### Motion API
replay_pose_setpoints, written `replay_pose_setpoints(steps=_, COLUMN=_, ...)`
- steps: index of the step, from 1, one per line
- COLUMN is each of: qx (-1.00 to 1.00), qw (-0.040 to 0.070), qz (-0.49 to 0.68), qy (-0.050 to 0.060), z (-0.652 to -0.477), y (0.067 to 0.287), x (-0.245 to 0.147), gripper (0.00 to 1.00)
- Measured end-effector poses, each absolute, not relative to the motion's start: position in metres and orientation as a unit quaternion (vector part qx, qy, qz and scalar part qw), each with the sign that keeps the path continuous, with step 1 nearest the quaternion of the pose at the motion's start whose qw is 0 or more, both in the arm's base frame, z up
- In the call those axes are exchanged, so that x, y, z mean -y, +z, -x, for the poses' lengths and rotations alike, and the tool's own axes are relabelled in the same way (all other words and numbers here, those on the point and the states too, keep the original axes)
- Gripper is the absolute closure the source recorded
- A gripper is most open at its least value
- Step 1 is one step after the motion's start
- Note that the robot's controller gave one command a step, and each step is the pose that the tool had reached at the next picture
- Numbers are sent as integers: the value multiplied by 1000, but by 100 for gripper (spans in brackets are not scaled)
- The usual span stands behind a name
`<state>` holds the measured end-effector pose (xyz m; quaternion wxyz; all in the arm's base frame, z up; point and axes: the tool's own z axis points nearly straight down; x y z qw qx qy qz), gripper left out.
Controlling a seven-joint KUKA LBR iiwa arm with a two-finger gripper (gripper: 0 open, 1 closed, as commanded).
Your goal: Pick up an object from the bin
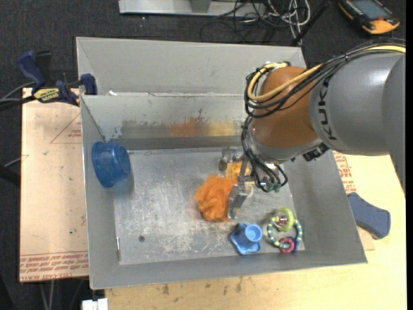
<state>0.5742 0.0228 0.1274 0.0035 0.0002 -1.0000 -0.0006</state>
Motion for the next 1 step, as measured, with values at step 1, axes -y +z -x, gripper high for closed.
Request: replay_pose_setpoints(steps=1, qx=1000, qw=0, qz=0, qy=-1, z=-576, y=131, x=-23, gripper=0)
